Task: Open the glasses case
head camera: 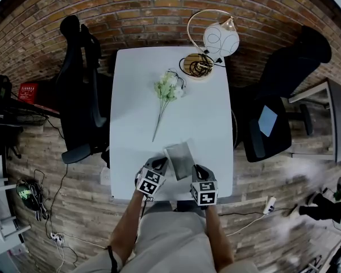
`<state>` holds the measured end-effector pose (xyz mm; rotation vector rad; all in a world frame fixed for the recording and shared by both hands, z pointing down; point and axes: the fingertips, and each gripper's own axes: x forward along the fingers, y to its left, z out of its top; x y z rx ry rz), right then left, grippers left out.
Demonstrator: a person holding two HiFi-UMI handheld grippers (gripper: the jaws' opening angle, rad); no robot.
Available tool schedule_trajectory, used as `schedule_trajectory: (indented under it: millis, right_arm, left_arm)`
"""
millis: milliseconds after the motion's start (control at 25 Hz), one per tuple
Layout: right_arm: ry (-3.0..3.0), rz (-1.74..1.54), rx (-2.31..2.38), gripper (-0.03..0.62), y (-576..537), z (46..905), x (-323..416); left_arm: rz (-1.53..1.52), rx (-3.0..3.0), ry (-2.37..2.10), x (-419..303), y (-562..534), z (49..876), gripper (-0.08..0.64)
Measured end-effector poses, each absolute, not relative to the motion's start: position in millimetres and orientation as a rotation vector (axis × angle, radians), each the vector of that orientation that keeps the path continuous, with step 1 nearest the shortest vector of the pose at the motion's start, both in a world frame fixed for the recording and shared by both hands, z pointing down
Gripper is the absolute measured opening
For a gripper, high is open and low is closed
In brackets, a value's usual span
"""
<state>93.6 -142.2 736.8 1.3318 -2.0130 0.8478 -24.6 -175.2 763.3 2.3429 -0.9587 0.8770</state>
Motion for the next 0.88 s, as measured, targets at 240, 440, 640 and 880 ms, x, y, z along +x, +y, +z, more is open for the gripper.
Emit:
schedule_trajectory:
  millis: [240, 440, 640, 880]
  right_arm:
    - [-2.029, 0.826, 1.329, 0.028, -140, 732, 93]
    - [-2.048, 0.8, 1.329, 0.028, -137, 726, 91]
    - [-2.071, 0.757, 1.34, 0.028, -135, 717, 92]
    - [-2.108, 0.698, 1.371, 0.028, -135, 701, 91]
  left_arm:
    - [0.875, 2.34, -0.974, -26, -176, 765, 0.005]
    - [0.873, 2.344, -0.987, -26, -177, 763, 0.005]
    - [0.851, 2.365, -0.994, -23, -177, 754, 0.005]
    - [0.795, 2.404, -1.005, -19, -177, 730, 0.005]
